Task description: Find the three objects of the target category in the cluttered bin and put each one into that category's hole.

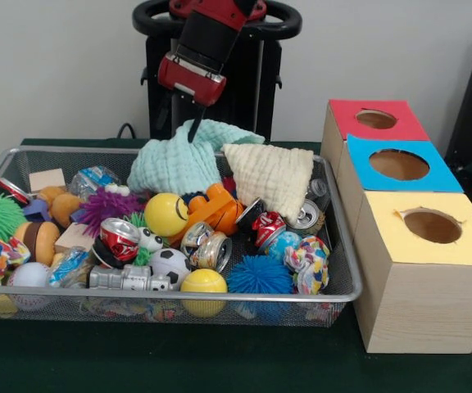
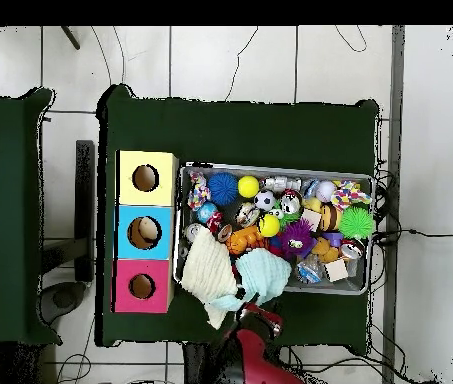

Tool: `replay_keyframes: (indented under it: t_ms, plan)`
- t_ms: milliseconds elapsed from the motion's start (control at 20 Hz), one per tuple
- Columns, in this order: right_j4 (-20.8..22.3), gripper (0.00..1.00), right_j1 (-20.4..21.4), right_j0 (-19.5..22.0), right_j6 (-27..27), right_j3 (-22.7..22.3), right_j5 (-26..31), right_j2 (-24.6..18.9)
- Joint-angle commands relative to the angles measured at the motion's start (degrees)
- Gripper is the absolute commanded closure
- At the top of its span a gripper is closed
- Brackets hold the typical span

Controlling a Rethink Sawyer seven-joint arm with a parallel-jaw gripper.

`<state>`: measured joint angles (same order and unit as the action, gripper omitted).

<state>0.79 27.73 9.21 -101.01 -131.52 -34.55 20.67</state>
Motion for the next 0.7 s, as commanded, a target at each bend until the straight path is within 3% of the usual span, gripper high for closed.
replay_keyframes:
  t_ms: [50,400,700]
  plan:
    - [3.72,0.0,1.16,3.34,-9.89,7.22,-4.18,-2.81]
    - [8.15,0.0,7.25,4.88,-9.88,3.79,-1.59,-2.69]
    - [9.21,0.0,11.66,4.97,-11.59,1.92,-0.42,-4.06]
